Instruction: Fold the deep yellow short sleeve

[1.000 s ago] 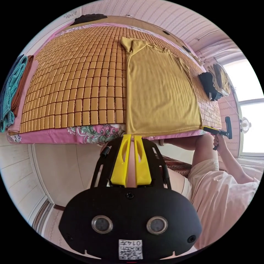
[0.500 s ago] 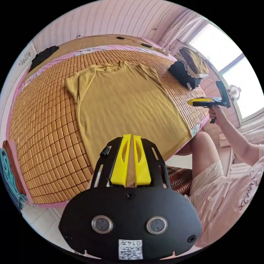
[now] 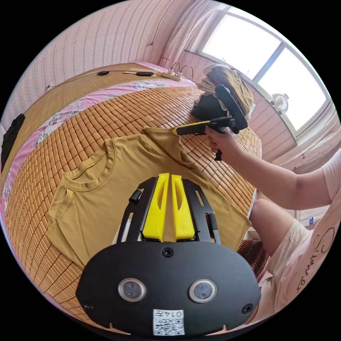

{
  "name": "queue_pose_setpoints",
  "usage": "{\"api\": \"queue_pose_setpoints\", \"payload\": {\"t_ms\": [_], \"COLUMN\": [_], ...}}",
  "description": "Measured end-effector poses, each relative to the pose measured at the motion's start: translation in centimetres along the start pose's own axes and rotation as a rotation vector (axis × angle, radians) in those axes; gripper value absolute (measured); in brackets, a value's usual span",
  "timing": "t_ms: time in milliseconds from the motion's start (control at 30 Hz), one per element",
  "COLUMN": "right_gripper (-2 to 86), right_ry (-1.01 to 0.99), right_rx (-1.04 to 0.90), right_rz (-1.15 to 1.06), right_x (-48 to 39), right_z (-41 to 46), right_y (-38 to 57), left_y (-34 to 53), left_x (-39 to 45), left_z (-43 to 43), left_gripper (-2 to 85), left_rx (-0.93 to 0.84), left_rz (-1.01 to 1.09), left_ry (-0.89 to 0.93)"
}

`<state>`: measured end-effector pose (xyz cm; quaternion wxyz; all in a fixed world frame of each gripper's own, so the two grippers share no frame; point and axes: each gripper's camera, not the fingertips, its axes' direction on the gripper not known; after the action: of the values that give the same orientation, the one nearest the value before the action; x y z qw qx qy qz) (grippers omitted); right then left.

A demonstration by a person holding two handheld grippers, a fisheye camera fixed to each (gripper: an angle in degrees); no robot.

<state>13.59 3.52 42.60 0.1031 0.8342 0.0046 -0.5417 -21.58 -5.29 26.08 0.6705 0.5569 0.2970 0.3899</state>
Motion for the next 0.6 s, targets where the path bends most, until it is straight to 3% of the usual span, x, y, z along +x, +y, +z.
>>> {"api": "queue_pose_setpoints", "payload": {"t_ms": [133, 267, 600], "right_gripper": [1.2, 2.4, 4.8], "right_ry": [0.045, -0.015, -0.062], "right_rx": [-0.015, -0.089, -0.054], "right_rz": [0.150, 0.301, 0.397], "right_x": [5.7, 10.7, 12.3], "right_z": [-5.3, -5.2, -3.8], "right_y": [4.9, 8.2, 8.2], "left_y": [-4.0, -9.7, -20.7], "left_x": [1.0, 2.2, 7.5], "left_z": [1.4, 6.5, 18.4], "left_gripper": [-0.7, -0.4, 2.4], "left_rx": [-0.039, -0.116, -0.221], "left_rz": [0.051, 0.099, 0.248], "left_ry": [0.034, 0.079, 0.029]}}
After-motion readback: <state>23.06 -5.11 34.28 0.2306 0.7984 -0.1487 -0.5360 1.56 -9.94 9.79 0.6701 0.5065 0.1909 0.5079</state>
